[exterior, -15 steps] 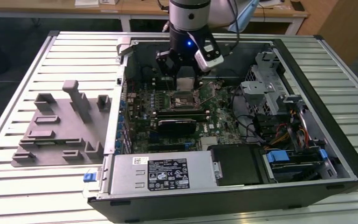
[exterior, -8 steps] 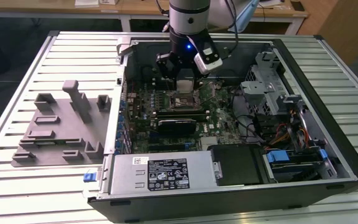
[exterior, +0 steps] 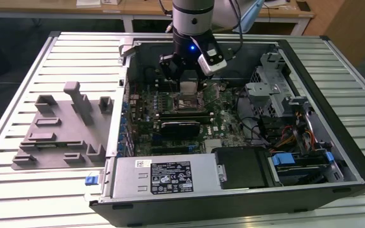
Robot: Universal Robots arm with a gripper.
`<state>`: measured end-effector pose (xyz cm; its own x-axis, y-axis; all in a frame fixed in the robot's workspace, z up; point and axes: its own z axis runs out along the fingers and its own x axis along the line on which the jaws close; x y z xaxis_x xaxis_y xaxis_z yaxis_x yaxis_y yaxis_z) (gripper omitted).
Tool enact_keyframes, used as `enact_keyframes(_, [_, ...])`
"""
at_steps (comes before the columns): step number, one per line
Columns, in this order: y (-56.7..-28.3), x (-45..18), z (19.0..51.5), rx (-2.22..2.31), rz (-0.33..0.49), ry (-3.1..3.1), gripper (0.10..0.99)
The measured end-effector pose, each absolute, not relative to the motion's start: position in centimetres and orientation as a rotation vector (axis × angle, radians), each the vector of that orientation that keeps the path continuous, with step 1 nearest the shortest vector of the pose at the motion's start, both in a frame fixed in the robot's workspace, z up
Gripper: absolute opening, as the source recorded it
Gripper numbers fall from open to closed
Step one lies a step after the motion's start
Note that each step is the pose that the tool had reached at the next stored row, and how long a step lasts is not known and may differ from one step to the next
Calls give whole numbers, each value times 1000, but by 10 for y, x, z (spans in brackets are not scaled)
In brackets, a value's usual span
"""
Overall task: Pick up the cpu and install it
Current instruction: 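Place the cpu into insertion slot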
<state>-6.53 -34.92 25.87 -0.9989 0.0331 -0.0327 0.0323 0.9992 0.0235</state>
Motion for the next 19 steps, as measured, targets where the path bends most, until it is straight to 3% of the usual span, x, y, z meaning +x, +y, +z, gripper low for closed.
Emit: enact_keyframes(19, [-349,-65,259,334,31,3088,545])
